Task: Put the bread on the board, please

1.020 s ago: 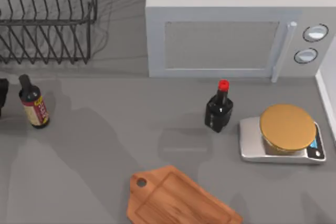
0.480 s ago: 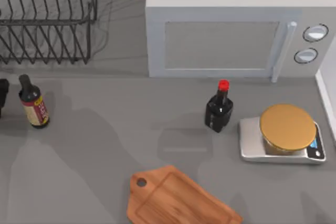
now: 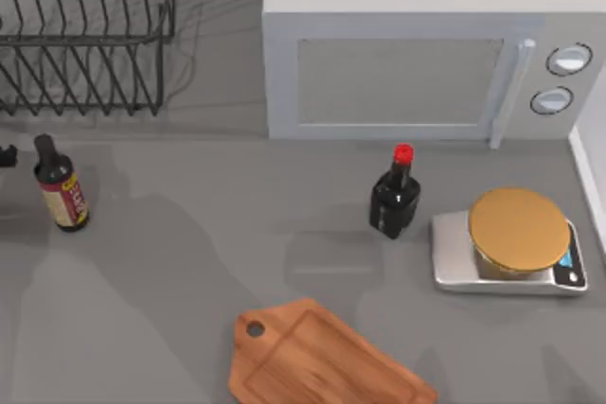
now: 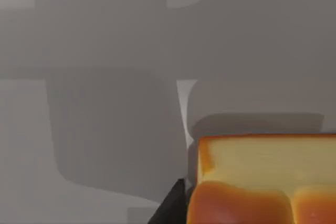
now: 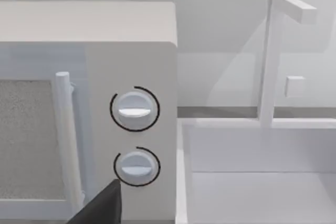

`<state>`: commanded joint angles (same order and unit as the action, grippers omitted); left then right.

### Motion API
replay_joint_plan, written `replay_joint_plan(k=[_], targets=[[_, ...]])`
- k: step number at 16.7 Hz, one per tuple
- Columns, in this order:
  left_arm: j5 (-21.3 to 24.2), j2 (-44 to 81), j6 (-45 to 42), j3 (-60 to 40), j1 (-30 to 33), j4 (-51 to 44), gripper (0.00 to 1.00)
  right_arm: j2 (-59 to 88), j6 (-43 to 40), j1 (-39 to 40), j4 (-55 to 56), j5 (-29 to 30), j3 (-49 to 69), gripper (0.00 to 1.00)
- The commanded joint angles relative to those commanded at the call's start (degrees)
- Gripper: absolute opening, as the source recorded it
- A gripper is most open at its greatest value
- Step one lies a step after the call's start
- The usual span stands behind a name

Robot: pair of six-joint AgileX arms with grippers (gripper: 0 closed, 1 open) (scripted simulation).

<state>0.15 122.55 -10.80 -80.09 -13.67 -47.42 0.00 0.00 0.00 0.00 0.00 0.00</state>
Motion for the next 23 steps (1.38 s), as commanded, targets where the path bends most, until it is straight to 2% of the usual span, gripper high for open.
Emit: replay_joint_plan(k=[11, 19, 23], targets=[[0.2, -2.0, 0.2, -1.3, -0.3, -1.4, 0.00, 0.0, 0.0, 0.0, 0.0, 0.0, 0.0, 1.00], [0.1, -6.4, 0.3, -12.1, -0.1, -18.2, 0.00, 0.0, 0.0, 0.0, 0.0, 0.0, 0.0, 1.00], [0.2, -7.9, 0.3, -14.6, 0.0, -21.2, 0.00, 0.0, 0.0, 0.0, 0.0, 0.0, 0.0, 1.00]])
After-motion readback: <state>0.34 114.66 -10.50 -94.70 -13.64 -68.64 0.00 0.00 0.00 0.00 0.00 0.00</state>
